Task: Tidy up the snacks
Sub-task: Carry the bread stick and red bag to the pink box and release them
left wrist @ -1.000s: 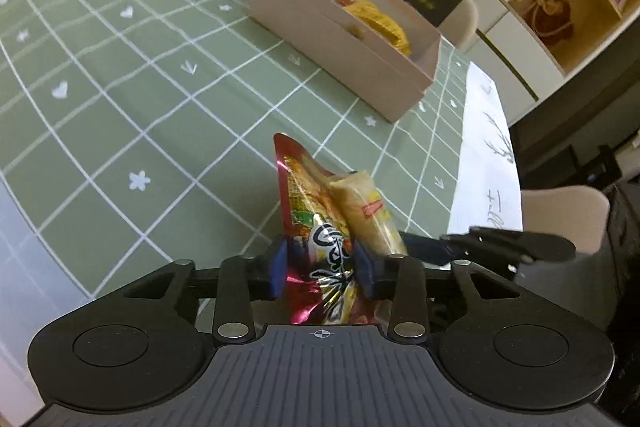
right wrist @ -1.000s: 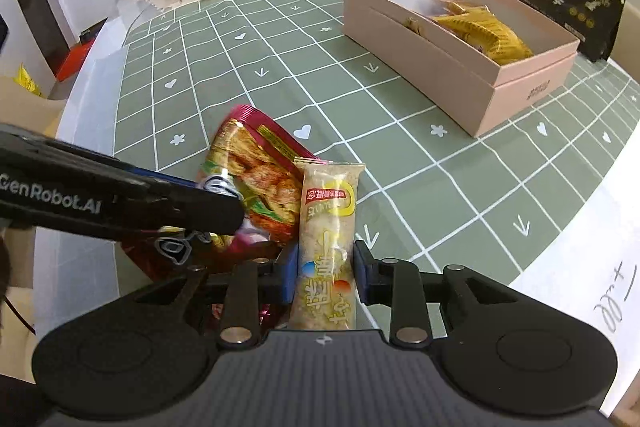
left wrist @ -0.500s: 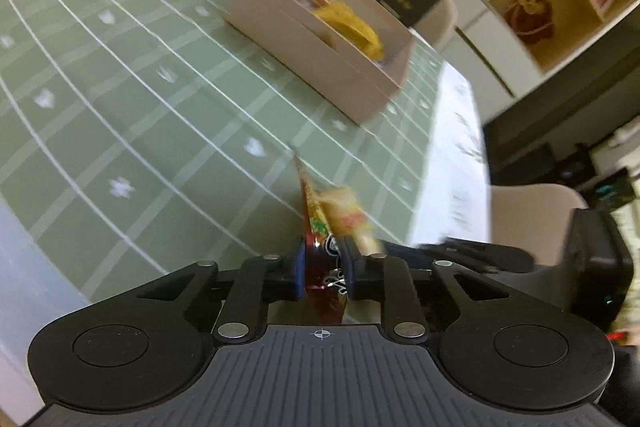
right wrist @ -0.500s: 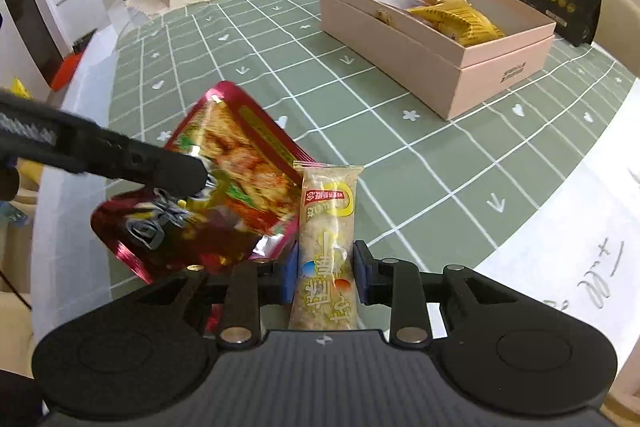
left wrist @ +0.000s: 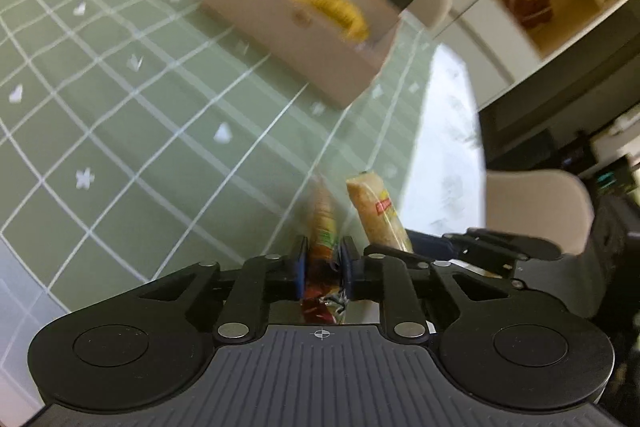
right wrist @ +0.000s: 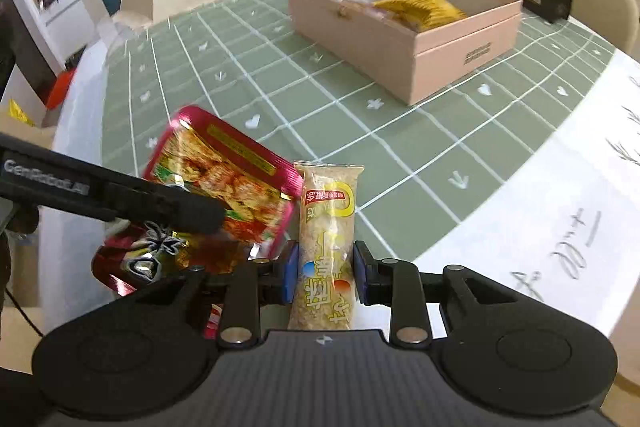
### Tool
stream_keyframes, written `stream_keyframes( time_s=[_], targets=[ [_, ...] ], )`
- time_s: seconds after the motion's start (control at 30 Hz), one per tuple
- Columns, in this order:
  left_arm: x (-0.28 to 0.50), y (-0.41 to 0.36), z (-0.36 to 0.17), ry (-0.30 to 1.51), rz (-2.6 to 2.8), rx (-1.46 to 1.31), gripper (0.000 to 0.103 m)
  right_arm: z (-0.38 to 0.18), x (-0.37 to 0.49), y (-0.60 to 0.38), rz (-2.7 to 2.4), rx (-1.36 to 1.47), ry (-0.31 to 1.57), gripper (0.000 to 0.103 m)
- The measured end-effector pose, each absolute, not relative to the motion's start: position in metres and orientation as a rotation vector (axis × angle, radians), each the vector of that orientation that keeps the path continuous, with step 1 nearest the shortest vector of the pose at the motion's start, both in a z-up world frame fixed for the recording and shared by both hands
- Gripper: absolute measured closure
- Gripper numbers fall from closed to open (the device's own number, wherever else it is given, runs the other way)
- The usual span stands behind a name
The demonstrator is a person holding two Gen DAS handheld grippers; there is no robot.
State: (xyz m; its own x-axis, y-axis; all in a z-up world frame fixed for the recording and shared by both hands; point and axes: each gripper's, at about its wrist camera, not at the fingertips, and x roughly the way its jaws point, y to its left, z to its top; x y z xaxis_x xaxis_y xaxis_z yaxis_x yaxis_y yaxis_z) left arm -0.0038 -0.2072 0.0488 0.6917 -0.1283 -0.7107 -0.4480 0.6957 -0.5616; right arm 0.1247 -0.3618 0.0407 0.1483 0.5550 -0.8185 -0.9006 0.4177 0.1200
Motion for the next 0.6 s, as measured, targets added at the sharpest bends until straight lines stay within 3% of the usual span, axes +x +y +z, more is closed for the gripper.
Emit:
stream_keyframes(
  time_s=[0.2,0.33,0.47,0.6],
  targets=[
    [0.012,-0.164,0.124,0.590,0.140,-0.812,0.083,0.101,0.140,-0.378,1.083,-0.353,0.842,0.075],
    [0.064,-0.118,0.171,0.411,0.120,-0.824,0.080,0.138,0.156,-0.381,1.078,-0.277,0.798,0.075],
    [0.131,-0.073,0.150,0.494,0.176,-0.806,0.077,0.150,0.168,-0.376,1.018,-0.267,0.785,0.075],
    [0.113,-0.060,0.130,0.463,0.227,-0.800,0.077,0.145,0.177,-0.379,0.935,-0.279,0.829,0.075]
  ],
)
